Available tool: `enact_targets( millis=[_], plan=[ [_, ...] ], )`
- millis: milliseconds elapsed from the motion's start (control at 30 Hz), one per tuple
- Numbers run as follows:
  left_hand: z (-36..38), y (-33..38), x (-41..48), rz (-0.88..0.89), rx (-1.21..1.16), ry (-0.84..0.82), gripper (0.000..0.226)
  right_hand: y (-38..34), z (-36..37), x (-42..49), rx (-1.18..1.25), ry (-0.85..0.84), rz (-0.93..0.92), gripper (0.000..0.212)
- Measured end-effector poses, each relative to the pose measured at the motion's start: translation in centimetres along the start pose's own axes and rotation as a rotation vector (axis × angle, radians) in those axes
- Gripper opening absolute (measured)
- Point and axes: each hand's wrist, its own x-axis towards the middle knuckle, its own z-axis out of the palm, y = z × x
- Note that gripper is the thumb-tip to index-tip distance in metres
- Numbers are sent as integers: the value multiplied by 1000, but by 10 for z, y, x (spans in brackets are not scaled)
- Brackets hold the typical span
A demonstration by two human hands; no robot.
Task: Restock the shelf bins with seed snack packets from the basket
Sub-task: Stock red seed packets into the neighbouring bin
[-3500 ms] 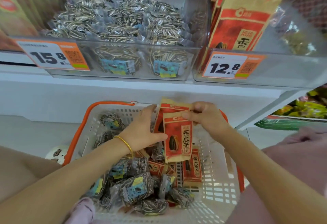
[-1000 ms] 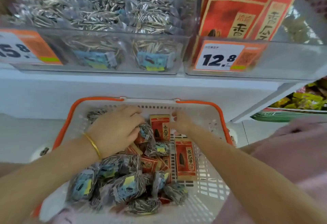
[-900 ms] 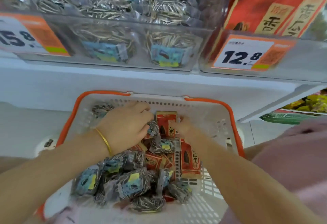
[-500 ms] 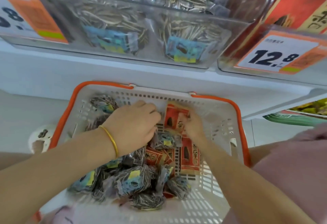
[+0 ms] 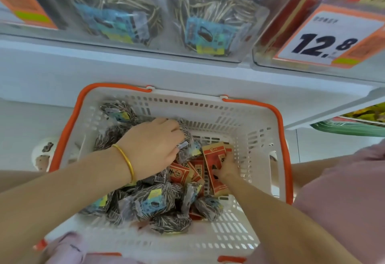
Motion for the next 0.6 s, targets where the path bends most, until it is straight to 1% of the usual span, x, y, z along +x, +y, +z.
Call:
enact_targets(
  millis=[67, 133, 167, 267, 300, 367, 434, 534, 600],
  plan=[
    [1, -1, 1, 0, -13, 7, 35, 1, 5, 0, 33, 69, 15, 79],
    [2, -1, 2, 0, -23, 12, 35, 2, 7, 2, 43, 98, 75, 84],
    [3, -2, 2, 0, -25, 15, 35, 0, 6, -1, 4, 102, 97, 85],
    [6, -4, 2, -3, -32, 5, 34, -3, 10, -5, -153, 150, 97, 96],
    [7, -4, 1, -3, -36, 0, 34, -4, 13, -6, -138, 164, 79, 94],
    [8, -4, 1, 1, -41, -1, 35, -8, 17, -12, -46, 176, 20, 81],
    [8, -4, 1, 6, -37, 1, 35, -9, 19, -18, -28, 193, -26, 71],
    [8, -3, 0, 15, -20, 0, 34, -9, 10, -29, -2, 195, -104, 66],
    [7, -1, 0, 23, -2, -3, 34, -10, -7, -38, 108, 205, -156, 65]
  ],
)
